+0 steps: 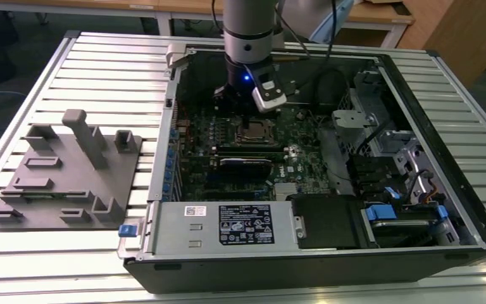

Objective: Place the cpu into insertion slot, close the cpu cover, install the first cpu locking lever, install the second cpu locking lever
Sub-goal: 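Close the cpu cover, then install the first cpu locking lever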

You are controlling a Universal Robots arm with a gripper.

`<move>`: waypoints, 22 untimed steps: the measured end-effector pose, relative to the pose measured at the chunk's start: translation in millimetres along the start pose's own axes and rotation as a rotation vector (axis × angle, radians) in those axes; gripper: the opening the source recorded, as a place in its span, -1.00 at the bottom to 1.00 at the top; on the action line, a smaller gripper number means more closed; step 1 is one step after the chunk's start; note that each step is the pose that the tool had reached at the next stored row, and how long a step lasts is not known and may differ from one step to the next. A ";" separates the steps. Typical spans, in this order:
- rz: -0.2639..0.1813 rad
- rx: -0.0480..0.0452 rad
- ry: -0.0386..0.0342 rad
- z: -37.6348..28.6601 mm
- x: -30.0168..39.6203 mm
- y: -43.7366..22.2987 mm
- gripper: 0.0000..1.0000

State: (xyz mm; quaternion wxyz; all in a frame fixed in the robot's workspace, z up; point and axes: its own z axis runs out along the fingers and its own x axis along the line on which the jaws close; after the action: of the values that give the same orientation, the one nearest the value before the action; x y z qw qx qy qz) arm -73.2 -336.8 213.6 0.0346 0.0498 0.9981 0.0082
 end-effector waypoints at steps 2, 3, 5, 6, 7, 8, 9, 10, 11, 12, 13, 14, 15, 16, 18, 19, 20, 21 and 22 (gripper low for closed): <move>0.000 -0.0001 0.0000 0.5 -6.5 0.7 -0.80; 0.000 0.0000 0.0000 0.7 -9.5 0.9 -0.80; 0.000 0.0000 0.0000 1.0 -14.0 1.4 -0.80; 0.000 0.0000 0.0000 1.1 -14.7 1.4 -0.80; 0.000 0.0000 0.0000 1.1 -14.8 1.4 -0.80; 0.000 0.0003 0.0002 0.6 -14.8 1.4 -0.80; 0.000 0.0002 0.0001 -0.3 -14.9 1.5 -0.80; 0.000 0.0001 0.0003 -1.9 -15.0 1.5 -0.80; 0.000 0.0001 0.0003 -3.3 -15.2 1.6 -0.80; 0.000 0.0001 0.0003 -4.2 -15.2 1.6 -0.80; 0.000 -0.0002 0.0002 -4.1 -15.2 1.6 -0.80; 0.000 -0.0001 0.0002 -4.1 -15.2 1.6 -0.80; 0.000 -0.0001 0.0002 -4.1 -15.4 1.6 -0.80; 0.000 0.0000 0.0003 -4.2 -16.2 1.7 -0.80; 0.000 0.0000 0.0003 -4.1 -17.6 1.8 -0.80; 0.000 0.0000 0.0003 -4.1 -17.7 1.8 -0.80; 0.000 0.0000 0.0003 -4.0 -17.7 1.8 -0.80; 0.000 0.0000 0.0003 -3.9 -19.2 2.0 -0.80; 0.000 0.0000 0.0003 -3.8 -20.6 2.1 -0.80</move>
State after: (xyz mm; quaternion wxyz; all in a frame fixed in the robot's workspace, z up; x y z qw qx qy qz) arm -52.8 -336.8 218.9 0.0345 0.0497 0.9981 0.0082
